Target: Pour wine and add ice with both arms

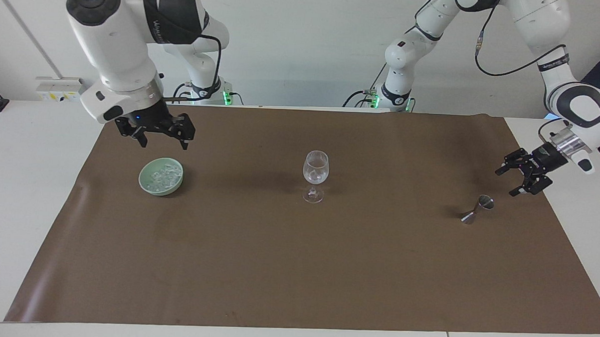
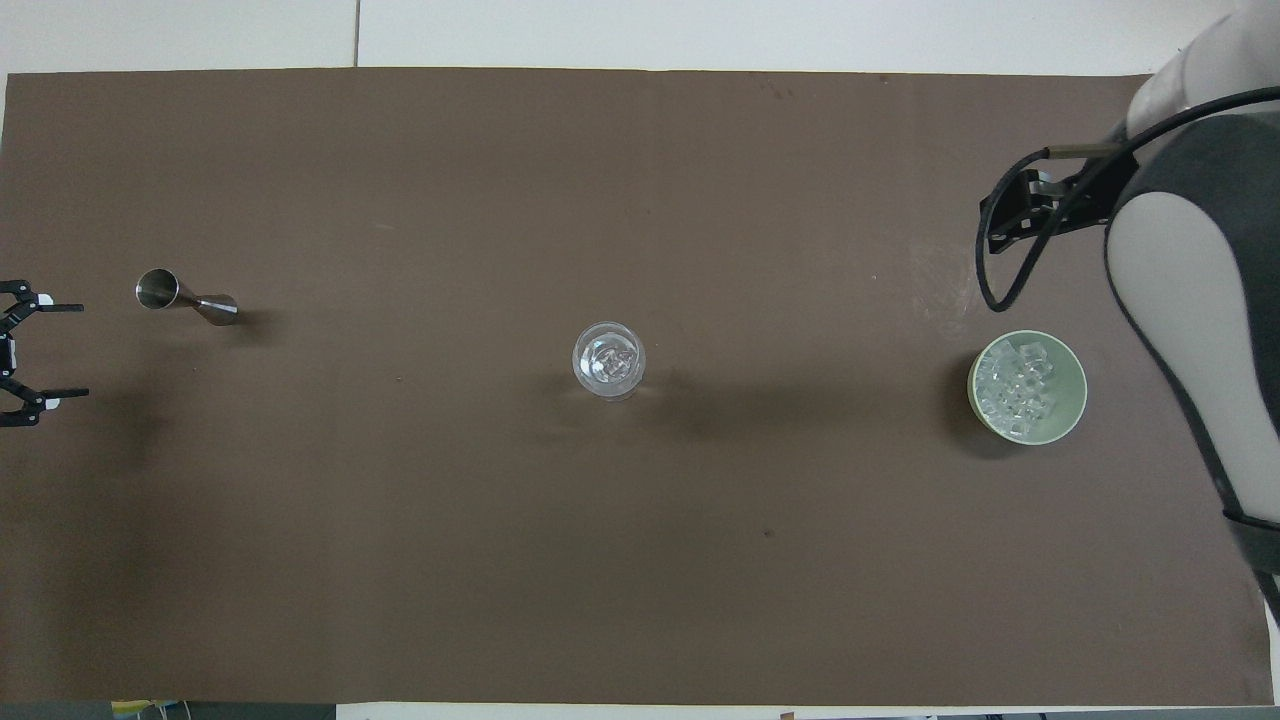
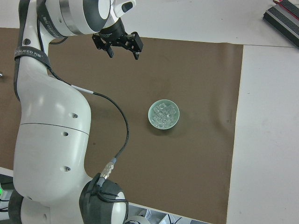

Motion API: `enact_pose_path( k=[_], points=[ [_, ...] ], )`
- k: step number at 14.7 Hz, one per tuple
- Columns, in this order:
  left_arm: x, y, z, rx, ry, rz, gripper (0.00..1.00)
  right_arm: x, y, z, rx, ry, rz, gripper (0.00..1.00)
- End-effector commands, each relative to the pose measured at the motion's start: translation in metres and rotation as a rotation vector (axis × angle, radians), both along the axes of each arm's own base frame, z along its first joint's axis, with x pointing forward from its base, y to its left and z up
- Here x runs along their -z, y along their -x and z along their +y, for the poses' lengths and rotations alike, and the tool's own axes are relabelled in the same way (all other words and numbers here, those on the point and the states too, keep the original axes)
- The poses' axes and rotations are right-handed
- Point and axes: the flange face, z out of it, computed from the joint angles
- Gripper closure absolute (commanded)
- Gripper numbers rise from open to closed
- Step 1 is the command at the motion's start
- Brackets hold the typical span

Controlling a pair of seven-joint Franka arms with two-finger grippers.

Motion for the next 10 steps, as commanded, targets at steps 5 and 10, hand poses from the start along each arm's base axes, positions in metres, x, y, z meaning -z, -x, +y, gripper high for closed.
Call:
enact_pose_path(
  k=[5, 10],
  points=[
    [-0.111, -0.045, -0.065, 0.316, -0.256, -0.013, 0.0, -0.002, 0.027, -0.034, -0.061, -0.015, 0.018, 0.0],
    [-0.176, -0.044, -0.158, 0.488, -0.416, -0.089, 0.0, -0.014, 0.062, -0.072, -0.087, -0.026, 0.036, 0.0]
  ],
)
